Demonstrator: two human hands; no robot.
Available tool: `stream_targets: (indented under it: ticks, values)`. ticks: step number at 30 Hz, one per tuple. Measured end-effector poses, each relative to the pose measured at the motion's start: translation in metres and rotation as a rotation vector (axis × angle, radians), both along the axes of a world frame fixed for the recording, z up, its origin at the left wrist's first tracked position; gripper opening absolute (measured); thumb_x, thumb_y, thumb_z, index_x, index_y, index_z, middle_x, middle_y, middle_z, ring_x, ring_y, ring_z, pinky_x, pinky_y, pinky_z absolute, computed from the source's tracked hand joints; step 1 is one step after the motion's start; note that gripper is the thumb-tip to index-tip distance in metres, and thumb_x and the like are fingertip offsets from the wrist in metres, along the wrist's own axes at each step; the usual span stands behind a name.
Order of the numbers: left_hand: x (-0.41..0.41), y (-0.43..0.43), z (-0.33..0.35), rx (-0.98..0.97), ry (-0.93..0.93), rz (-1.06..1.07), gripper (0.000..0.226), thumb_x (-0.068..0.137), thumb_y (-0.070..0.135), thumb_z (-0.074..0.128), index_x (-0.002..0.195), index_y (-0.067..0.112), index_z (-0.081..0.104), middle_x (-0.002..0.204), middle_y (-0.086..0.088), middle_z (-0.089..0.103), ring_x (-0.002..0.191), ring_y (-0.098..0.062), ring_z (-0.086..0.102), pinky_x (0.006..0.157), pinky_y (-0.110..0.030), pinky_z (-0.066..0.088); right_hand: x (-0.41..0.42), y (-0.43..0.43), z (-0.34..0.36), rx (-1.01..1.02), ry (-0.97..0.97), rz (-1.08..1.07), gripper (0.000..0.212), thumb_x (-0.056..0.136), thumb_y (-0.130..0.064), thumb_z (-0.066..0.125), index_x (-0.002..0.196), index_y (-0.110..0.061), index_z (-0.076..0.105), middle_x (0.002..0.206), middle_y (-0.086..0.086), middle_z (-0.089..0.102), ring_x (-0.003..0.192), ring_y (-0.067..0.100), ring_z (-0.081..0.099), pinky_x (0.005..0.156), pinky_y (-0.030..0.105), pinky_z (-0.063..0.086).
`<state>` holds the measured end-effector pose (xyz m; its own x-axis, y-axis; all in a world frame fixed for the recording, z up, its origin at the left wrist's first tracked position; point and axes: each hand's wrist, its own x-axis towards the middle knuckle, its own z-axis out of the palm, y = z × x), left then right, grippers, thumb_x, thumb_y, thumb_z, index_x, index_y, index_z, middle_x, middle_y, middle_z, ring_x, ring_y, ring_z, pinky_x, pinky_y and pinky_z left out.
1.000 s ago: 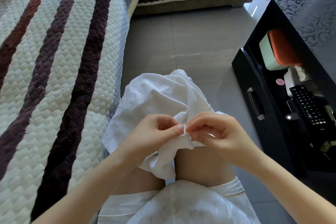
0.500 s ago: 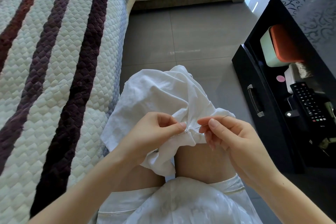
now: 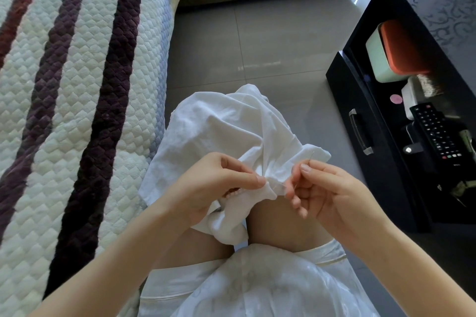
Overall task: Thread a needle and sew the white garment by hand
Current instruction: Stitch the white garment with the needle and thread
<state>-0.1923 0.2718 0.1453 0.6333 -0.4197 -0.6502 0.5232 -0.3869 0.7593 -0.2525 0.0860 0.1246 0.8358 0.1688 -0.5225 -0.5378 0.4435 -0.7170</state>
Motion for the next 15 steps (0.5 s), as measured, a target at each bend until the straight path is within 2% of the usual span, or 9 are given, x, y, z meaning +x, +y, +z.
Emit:
stream_targets:
  ticks: [4, 6, 9, 15]
  values:
    - [0.002, 0.002, -0.002, -0.036, 0.060, 0.013, 0.006, 0.062, 0.021, 0.072, 0.060, 0.015, 0.074, 0.061, 0.000, 0.064, 0.059, -0.008, 0.058, 0.057, -0.019, 0.042, 0.003, -0.007, 0.000, -0.143, -0.004, 0.069, 0.014, 0.080, -0.019, 0.056, 0.071, -0.008, 0.055, 0.055, 0.004, 0.046, 0.045, 0.012, 0.035, 0.041, 0.018, 0.023]
    - [0.002, 0.002, -0.002, -0.049, 0.078, 0.029, 0.006, 0.063, 0.019, 0.071, 0.060, 0.015, 0.073, 0.061, 0.000, 0.064, 0.059, -0.008, 0.058, 0.059, -0.020, 0.042, 0.004, -0.008, -0.001, -0.213, -0.009, 0.084, 0.016, 0.087, -0.016, 0.050, 0.074, -0.007, 0.054, 0.052, 0.000, 0.039, 0.046, 0.010, 0.029, 0.044, 0.020, 0.017]
    - [0.003, 0.002, -0.003, -0.054, 0.087, 0.049, 0.006, 0.062, 0.018, 0.071, 0.059, 0.014, 0.072, 0.061, -0.001, 0.063, 0.058, -0.009, 0.057, 0.058, -0.020, 0.043, 0.004, -0.008, -0.001, -0.365, -0.028, 0.126, 0.027, 0.098, -0.011, 0.041, 0.075, -0.008, 0.056, 0.050, -0.007, 0.031, 0.046, 0.006, 0.023, 0.044, 0.015, 0.017]
    - [0.004, 0.002, -0.004, -0.056, 0.110, 0.085, 0.008, 0.061, 0.018, 0.072, 0.062, 0.010, 0.074, 0.062, -0.004, 0.064, 0.059, -0.011, 0.058, 0.061, -0.023, 0.044, 0.003, -0.014, 0.001, -0.576, -0.072, 0.144, 0.030, 0.096, -0.015, 0.050, 0.070, -0.012, 0.064, 0.049, -0.010, 0.026, 0.046, 0.005, 0.022, 0.043, 0.015, 0.023]
